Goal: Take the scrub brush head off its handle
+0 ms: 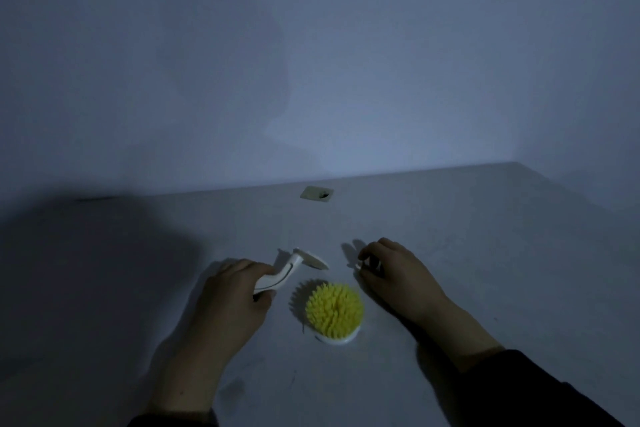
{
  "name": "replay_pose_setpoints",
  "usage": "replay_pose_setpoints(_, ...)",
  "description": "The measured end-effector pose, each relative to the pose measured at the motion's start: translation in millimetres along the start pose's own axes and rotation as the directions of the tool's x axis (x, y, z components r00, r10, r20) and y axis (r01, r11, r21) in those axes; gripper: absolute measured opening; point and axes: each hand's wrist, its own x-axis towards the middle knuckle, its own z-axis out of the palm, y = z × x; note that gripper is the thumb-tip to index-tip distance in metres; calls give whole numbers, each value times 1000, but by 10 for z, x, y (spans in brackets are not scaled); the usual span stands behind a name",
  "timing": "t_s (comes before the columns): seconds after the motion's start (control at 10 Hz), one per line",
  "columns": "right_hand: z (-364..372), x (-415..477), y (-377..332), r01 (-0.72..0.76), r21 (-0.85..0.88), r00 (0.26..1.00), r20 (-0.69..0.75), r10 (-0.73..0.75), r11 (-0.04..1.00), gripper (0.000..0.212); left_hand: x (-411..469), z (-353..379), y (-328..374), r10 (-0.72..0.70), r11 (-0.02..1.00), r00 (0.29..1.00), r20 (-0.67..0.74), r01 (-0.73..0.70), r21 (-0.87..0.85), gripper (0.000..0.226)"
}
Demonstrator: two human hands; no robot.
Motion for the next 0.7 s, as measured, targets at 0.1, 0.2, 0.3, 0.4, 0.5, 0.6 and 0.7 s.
replay_pose_setpoints(0.1,16,52,5,9,-7,1000,-6,-9,1000,23,-2,-2,4,-17,1000,1000,5,17,-15,33)
replay_pose_setpoints(0.2,41,94,10,23,-23,1000,-2,-23,999,24,1,3,-2,-14,999,1000,-2,14,-36,32)
replay_pose_setpoints(0.3,65,107,21,10,-24,1000,-10,-10,1000,35,10,-3,-3,-30,999,1000,-9,29,-38,32)
replay_pose_setpoints(0.4,71,93,55,-5,6,1000,-27,5,1000,54,4,11,-10,-27,997,1000,-11,27,-68,36)
replay_pose_setpoints(0.5,75,72,80,-2,37,999,-39,4,999,66,4,45,-37,-73,989,997,-7,72,-127,44)
replay_pose_setpoints(0.6,41,21,34,39,12,996,-80,-38,999,64,-26,41,-68,-96,981,995,-16,91,-169,48)
replay_pose_setpoints(0.7,-10,6,-6,142,-62,980,-135,-150,988,46,-21,-9,-38,-98,989,985,-140,82,-120,45)
